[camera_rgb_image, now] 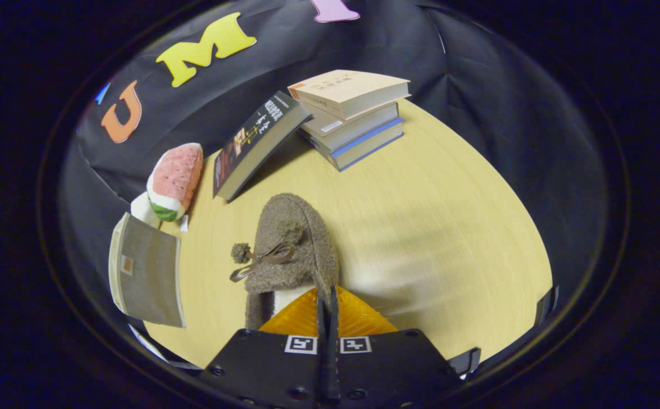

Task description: Open the storage box then place both shoes into the box .Put the left shoe in first, then the right shoe, with the right side of both shoes facing outward in a uniform manner.

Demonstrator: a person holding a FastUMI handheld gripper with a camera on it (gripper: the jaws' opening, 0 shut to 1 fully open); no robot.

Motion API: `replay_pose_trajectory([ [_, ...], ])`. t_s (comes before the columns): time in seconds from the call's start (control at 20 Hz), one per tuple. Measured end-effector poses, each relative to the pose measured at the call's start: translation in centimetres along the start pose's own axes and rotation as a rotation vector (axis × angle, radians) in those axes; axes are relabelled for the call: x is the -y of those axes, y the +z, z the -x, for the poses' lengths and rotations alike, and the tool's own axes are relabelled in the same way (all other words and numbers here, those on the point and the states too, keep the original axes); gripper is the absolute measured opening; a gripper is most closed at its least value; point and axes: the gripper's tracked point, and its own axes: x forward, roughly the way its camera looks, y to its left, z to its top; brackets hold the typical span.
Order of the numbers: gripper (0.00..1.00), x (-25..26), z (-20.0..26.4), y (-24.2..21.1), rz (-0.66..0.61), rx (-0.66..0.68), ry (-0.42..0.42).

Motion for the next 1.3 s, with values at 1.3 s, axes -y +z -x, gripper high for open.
replay_pose_trajectory([
  [1.3,0.00,-41.7,4.6,-5.1,0.135,0.165,0.064],
])
